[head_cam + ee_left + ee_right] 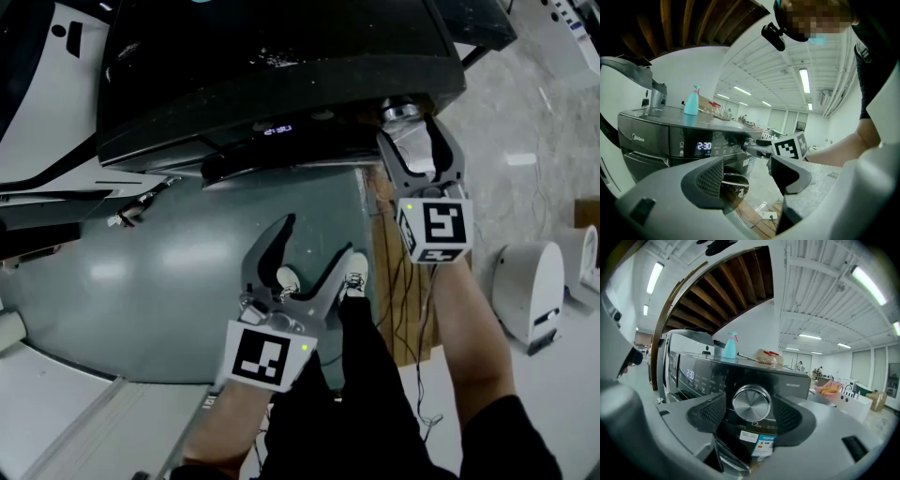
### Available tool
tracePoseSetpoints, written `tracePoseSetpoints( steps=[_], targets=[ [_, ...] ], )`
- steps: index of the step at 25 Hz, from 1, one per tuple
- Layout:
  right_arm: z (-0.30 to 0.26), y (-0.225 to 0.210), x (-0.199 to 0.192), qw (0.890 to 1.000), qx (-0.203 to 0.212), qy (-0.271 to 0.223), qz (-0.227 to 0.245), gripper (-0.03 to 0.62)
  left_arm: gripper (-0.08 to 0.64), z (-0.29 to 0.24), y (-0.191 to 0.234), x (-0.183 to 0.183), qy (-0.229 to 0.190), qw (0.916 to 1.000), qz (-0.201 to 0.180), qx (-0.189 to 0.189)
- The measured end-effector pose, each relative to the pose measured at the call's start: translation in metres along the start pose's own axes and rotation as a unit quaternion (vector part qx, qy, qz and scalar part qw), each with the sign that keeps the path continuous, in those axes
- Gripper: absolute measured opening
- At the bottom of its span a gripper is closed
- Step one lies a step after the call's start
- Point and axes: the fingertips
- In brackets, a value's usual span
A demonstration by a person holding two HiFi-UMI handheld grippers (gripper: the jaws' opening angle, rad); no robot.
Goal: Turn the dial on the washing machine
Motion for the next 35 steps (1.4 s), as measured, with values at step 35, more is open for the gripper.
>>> tracePoseSetpoints(
  steps=[35],
  targets=[
    [0.016,0.012,0.019,1.0,-0.013,-0.009,-0.024,0.256,0.299,0.024,0.017,0.019,-0.014,0.9999,-0.008,0.002]
  ],
)
Point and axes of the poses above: the fingertips, and each gripper's own axes: z backward along the fingers, y to its left, x out of its top, and after that the axes turned 12 degrees about -z, right-handed
